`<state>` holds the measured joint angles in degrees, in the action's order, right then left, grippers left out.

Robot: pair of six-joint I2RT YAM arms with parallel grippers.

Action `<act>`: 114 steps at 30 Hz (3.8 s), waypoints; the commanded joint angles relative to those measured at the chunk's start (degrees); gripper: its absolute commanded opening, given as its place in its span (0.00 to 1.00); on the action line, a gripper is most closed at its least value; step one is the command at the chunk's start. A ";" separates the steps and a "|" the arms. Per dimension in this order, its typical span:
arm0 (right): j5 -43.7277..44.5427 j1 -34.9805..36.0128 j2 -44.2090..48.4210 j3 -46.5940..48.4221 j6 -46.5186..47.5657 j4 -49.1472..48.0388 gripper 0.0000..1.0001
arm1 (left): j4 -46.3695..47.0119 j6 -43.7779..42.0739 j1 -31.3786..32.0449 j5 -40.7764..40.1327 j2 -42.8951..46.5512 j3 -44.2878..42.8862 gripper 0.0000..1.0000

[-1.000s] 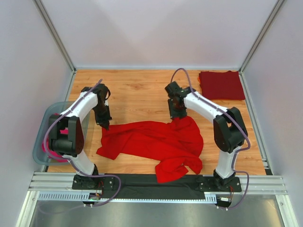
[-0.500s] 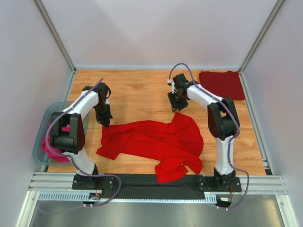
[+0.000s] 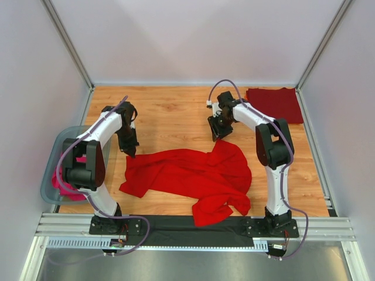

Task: Fold and stack the t-shirts
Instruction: Flatten the tshirt out

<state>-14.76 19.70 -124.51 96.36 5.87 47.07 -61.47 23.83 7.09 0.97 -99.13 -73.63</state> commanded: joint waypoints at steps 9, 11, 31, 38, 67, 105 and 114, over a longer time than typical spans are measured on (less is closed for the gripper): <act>3.43 -0.81 1.28 -2.93 2.66 1.27 0.40 | 0.21 -0.81 -0.06 -0.44 0.78 -1.26 0.00; 3.34 -0.90 1.72 -3.37 2.66 1.18 0.39 | 0.12 -0.81 -0.06 -0.62 0.87 -1.17 0.00; 26.22 -1.16 13.14 1.71 -5.16 1.70 0.00 | -6.02 2.09 -0.06 -5.36 2.09 -15.11 0.00; 40.50 -1.34 26.32 13.40 -10.96 6.19 0.00 | -9.98 7.36 -0.06 -11.69 7.63 -27.79 0.00; 25.32 -1.16 78.44 29.23 -29.33 22.45 0.00 | -20.87 15.44 -0.06 3.85 44.46 -54.25 0.00; 37.43 -3.80 43.44 36.20 -6.05 -18.15 0.00 | 17.34 25.66 -11.75 14.15 9.82 -56.56 0.00; 36.91 -3.80 54.62 34.69 -10.96 -0.94 0.00 | 8.57 19.06 -11.75 11.95 24.76 -51.54 0.00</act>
<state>20.93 16.25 -72.12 131.37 -2.76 40.21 -51.46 46.19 -4.51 13.67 -79.55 -126.02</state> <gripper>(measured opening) 0.007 0.007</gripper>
